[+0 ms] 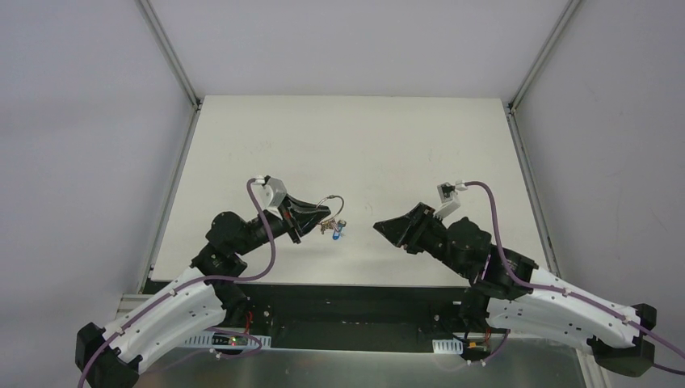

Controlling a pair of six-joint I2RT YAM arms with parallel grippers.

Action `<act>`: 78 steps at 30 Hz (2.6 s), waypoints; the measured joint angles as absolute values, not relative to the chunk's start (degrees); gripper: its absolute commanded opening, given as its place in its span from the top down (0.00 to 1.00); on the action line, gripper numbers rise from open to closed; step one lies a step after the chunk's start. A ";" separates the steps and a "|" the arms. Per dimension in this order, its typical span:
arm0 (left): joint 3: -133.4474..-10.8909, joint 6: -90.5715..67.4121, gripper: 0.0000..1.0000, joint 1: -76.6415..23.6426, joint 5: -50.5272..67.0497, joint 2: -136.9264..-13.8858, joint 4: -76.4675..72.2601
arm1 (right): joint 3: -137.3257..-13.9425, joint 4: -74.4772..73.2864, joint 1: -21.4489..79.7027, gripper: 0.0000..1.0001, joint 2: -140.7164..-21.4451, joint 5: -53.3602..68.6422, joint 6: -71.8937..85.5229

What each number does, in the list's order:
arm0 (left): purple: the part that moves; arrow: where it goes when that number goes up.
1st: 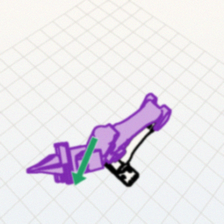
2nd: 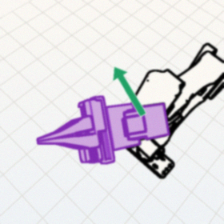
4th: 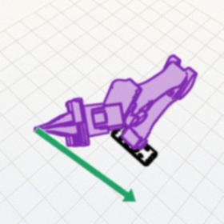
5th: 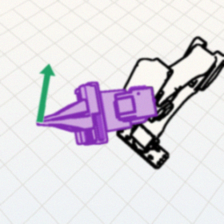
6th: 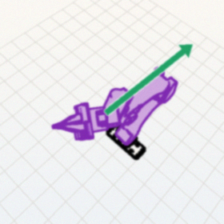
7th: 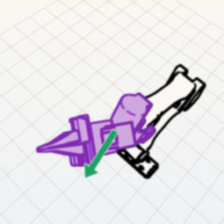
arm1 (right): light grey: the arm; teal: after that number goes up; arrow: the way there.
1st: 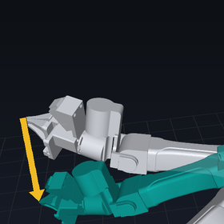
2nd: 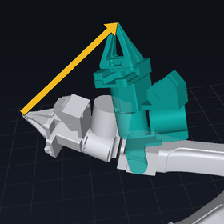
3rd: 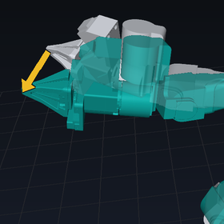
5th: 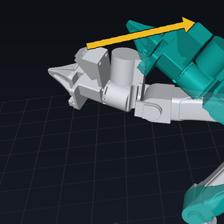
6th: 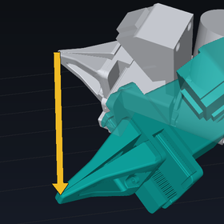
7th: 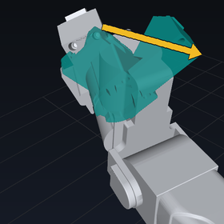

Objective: Put the keys on the keyring

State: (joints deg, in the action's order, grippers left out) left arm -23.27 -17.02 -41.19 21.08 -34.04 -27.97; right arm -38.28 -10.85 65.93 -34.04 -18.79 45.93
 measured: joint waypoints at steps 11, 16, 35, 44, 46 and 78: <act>-23.33 -17.15 1.00 -41.19 18.35 -35.03 -26.61 | -43.51 -11.49 65.93 0.46 -42.59 -21.93 49.87; -23.33 -15.94 1.00 -41.19 16.29 -34.85 -26.15 | -47.48 -10.94 65.93 0.44 -47.86 -22.33 53.23; -22.37 -12.91 1.00 -41.19 12.93 -29.56 -24.05 | -62.74 -7.44 64.58 0.43 -70.67 -15.44 64.10; -19.84 -12.71 1.00 -41.19 12.93 -26.94 -24.03 | -66.19 -5.43 64.58 0.78 -75.24 -14.44 64.36; -19.64 -12.67 1.00 -41.17 12.88 -26.63 -24.12 | -66.76 -5.37 64.58 0.97 -76.16 -14.11 63.75; -15.35 -11.49 0.89 -41.19 3.68 -14.83 -19.99 | -69.89 -2.66 43.53 1.00 -95.72 28.23 39.83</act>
